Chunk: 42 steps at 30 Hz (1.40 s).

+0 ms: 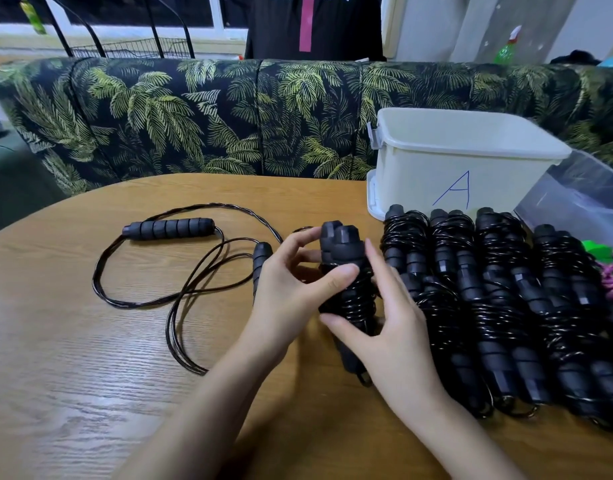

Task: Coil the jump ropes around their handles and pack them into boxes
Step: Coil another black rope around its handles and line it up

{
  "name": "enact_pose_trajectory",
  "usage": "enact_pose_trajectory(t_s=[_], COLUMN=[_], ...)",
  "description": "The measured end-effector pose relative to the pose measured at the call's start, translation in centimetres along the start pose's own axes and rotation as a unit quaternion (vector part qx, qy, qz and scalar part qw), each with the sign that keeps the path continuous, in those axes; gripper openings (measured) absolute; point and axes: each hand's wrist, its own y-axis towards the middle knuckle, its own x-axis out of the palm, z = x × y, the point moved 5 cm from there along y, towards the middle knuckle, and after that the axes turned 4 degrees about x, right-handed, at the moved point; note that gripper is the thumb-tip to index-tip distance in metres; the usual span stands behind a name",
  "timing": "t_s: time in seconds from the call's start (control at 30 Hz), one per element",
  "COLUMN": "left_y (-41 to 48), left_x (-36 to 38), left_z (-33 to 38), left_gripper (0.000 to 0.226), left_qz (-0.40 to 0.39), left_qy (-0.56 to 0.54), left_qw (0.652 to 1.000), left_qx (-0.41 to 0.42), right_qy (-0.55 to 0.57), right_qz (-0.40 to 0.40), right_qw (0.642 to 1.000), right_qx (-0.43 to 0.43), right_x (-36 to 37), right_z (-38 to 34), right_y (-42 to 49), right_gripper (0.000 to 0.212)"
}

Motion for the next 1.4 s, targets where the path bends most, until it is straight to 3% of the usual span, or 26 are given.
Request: enact_pose_trajectory(t_s=[0.17,0.33,0.5,0.83,0.9,1.03,1.2,1.4], left_y=[0.2,0.3,0.3,0.3,0.3,0.1,0.1,-0.2], left_x=[-0.5,-0.4,-0.5,-0.7,-0.8,-1.2,-1.2,-0.1], left_z=[0.4,0.4,0.5,0.4,0.4,-0.2,-0.5,0.1], left_gripper=[0.070,0.064,0.047,0.053,0.055,0.064,0.068,0.057], left_qz=[-0.036,-0.065,-0.052,-0.025,0.008,0.071,0.078,0.020], left_qy=[0.039,0.039,0.040,0.029,0.053,0.070,0.103,0.077], left_qw=[0.998,0.997,0.998,0.999,0.998,0.995,0.991,0.997], left_qx=[0.018,0.012,0.012,0.015,0.029,0.029,0.018,0.018], right_qy=[0.092,0.132,0.144,0.156,0.115,-0.053,-0.170,-0.338], right_qz=[-0.029,-0.068,-0.098,-0.122,-0.114,-0.018,-0.032,-0.005], right_qw=[0.995,0.988,0.984,0.978,0.986,0.998,0.984,0.941], right_qx=[0.020,0.044,0.048,0.065,0.048,-0.032,-0.029,0.028], right_x=[-0.8,-1.7,-1.8,-1.7,-1.4,-0.9,-0.3,-0.9], right_z=[-0.2,-0.2,0.2,0.1,-0.2,-0.3,-0.3,-1.0], right_y=[0.2,0.7,0.9,0.9,0.7,0.4,0.1,0.3], right_gripper=[0.085,0.081,0.080,0.081,0.077,0.060,0.060,0.117])
